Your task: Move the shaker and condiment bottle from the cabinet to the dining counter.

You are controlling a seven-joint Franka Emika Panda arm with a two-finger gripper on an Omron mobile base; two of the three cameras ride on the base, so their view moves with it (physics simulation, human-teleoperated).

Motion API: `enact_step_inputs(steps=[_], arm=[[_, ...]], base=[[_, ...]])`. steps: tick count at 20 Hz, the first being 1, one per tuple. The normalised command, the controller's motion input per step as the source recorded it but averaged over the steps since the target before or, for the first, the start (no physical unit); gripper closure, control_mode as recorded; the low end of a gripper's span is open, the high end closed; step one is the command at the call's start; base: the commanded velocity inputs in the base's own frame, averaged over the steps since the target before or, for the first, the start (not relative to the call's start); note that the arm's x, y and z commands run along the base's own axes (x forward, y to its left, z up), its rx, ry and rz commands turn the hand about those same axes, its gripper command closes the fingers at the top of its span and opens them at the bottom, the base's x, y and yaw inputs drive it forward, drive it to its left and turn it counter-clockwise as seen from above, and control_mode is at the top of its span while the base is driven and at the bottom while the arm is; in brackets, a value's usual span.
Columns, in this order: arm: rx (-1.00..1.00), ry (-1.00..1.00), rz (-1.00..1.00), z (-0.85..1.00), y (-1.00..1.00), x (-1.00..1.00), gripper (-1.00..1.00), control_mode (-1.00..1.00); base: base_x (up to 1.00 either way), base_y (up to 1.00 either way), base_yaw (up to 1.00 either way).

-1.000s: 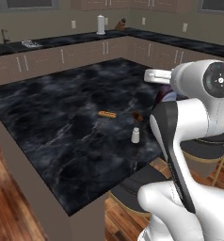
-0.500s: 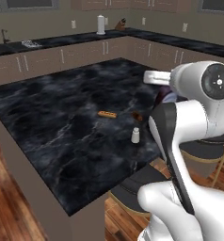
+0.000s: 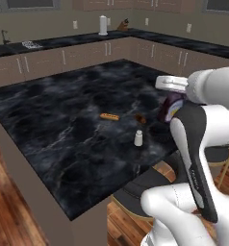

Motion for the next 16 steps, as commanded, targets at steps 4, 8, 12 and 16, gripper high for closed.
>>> enact_step_inputs(steps=[4, 8, 12, 16], arm=[[0.08, 0.00, 0.29, -0.15, -0.16, 0.00, 1.00, -1.00], [0.00, 0.00, 0.38, -0.17, -0.06, 0.00, 1.00, -1.00], [0.01, 0.00, 0.42, -0.18, -0.05, 0.00, 1.00, -1.00], [0.00, 0.00, 0.35, -0.19, 0.00, 0.06, 1.00, -1.00]], base=[[0.00, 0.00, 0.00], [0.00, 0.00, 0.00], [0.00, 0.00, 0.00], [0.00, 0.00, 0.00]])
